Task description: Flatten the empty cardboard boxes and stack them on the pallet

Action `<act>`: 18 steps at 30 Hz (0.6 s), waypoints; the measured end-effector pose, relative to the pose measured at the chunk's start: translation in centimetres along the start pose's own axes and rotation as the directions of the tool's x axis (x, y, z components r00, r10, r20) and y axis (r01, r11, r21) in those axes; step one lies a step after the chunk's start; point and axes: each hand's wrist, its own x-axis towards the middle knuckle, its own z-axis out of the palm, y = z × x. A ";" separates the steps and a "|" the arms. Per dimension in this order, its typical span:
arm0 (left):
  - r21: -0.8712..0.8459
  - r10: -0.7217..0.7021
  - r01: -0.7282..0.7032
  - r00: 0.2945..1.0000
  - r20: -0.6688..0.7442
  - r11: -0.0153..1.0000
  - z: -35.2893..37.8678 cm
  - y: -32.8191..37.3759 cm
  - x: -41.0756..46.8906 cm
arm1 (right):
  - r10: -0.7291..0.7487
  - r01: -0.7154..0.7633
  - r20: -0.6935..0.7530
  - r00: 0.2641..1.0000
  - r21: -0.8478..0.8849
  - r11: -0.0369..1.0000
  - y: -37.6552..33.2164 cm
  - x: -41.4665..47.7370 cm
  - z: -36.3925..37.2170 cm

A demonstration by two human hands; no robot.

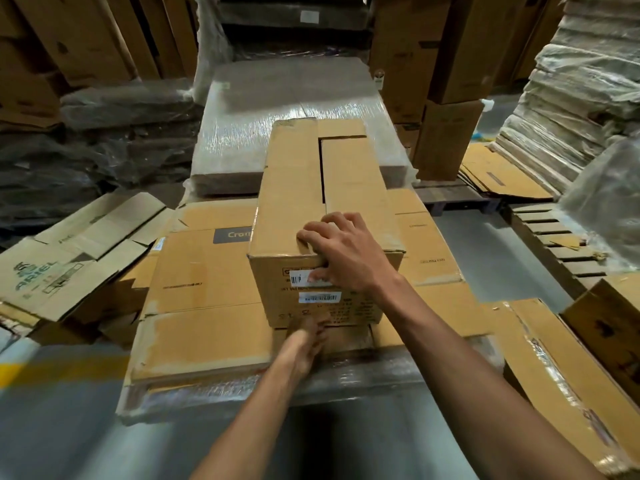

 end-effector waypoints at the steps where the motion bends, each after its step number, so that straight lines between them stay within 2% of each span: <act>1: 0.098 0.055 -0.054 0.998 -0.005 0.994 -0.4 0.5 -0.4 | 0.011 -0.011 0.012 1.000 0.007 1.000 -0.2 -0.5 0.5; 3: 0.336 0.305 -0.281 0.952 -0.020 0.899 -0.9 2.5 -1.9 | 0.021 -0.021 0.012 1.000 0.029 0.999 -0.4 -1.7 1.3; 5: 0.560 0.579 -0.499 0.814 0.041 0.662 -1.0 5.1 -4.0 | 0.050 -0.044 -0.042 0.998 0.131 0.990 -0.3 -2.6 1.8; 8: 0.587 0.807 -0.715 0.566 0.168 0.379 -0.9 8.2 -6.7 | 0.150 -0.130 -0.020 0.988 0.398 0.908 0.2 -2.8 1.1; 10: 0.581 0.886 -0.785 0.408 0.220 0.217 -0.2 10.2 -7.0 | 0.168 -0.157 0.017 0.986 0.459 0.875 0.5 -2.6 0.8; 11: 0.590 0.898 -0.794 0.357 0.256 0.148 0.3 11.4 -6.7 | 0.174 -0.163 0.019 0.985 0.463 0.871 0.5 -2.5 0.7; 12: 0.609 0.895 -0.786 0.342 0.288 0.104 0.9 12.5 -5.8 | 0.188 -0.174 0.015 0.982 0.455 0.873 0.5 -2.2 0.7; 13: 0.639 0.877 -0.764 0.361 0.316 0.084 1.4 13.6 -4.7 | 0.211 -0.194 0.009 0.977 0.434 0.880 0.6 -1.8 0.6; 15: 0.726 0.821 -0.685 0.448 0.354 0.061 1.9 15.2 -1.9 | 0.286 -0.277 0.029 0.958 0.358 0.892 1.0 -0.6 0.5; 18: 0.784 0.743 -0.616 0.556 0.372 0.069 2.1 15.9 1.0 | 0.354 -0.379 0.146 0.924 0.217 0.899 1.9 1.4 0.1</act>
